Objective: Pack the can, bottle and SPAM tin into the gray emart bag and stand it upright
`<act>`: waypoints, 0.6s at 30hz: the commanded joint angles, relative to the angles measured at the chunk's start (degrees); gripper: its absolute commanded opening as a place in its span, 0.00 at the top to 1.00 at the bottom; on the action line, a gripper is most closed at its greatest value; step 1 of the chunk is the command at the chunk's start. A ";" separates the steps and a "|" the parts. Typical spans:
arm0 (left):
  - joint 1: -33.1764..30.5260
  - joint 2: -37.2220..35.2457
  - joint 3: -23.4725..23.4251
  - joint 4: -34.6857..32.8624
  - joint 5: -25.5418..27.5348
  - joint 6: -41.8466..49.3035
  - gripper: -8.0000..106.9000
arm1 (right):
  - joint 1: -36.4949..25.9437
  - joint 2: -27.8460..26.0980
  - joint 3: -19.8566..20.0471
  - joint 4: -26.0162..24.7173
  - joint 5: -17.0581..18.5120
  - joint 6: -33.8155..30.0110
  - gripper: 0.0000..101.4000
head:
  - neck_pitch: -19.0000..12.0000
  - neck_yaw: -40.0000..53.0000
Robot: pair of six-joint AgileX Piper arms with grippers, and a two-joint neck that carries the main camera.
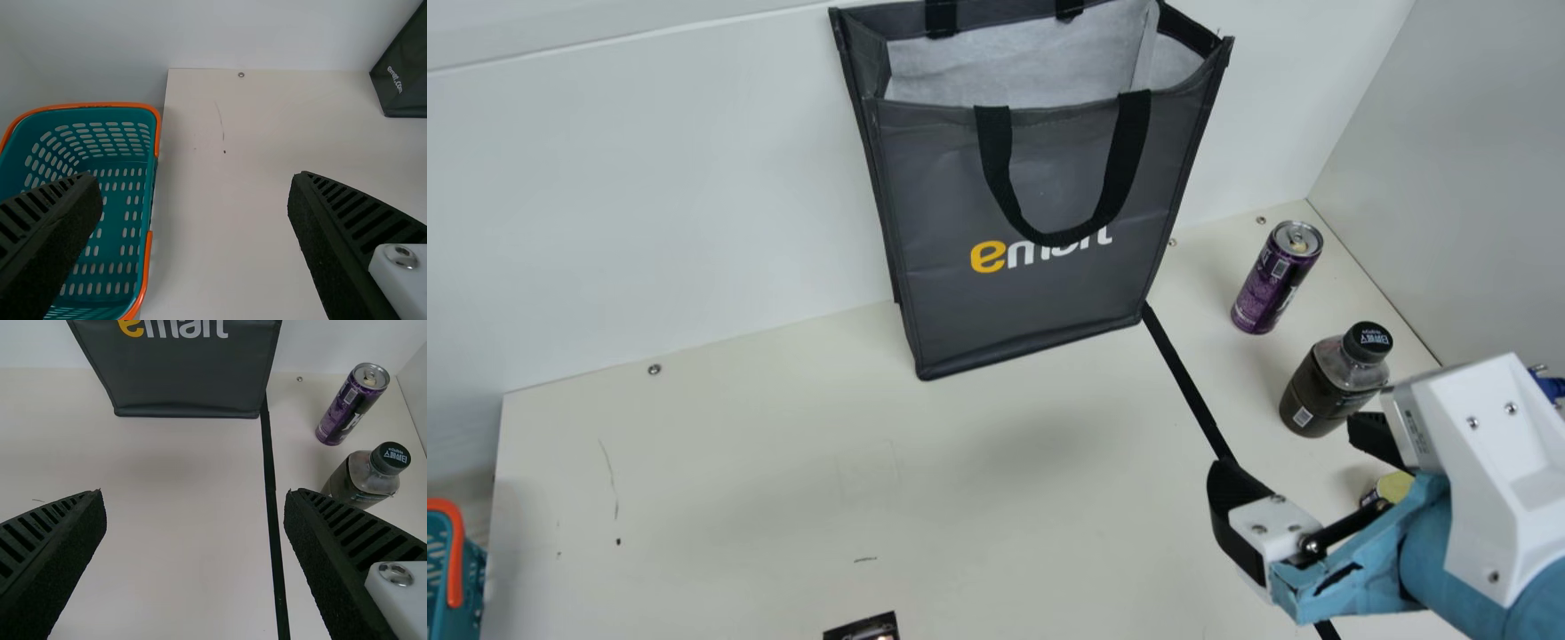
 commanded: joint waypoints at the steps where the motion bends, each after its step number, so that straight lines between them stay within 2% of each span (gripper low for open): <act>1: 0.00 0.00 0.00 0.00 0.00 0.00 0.15 | 0.00 0.00 0.00 0.00 0.00 0.00 0.06 | -1.30 -0.14; 18: 0.00 0.00 0.00 0.00 0.00 0.00 0.15 | 0.20 0.51 -0.64 0.18 -0.67 0.02 0.06 | -1.30 -0.14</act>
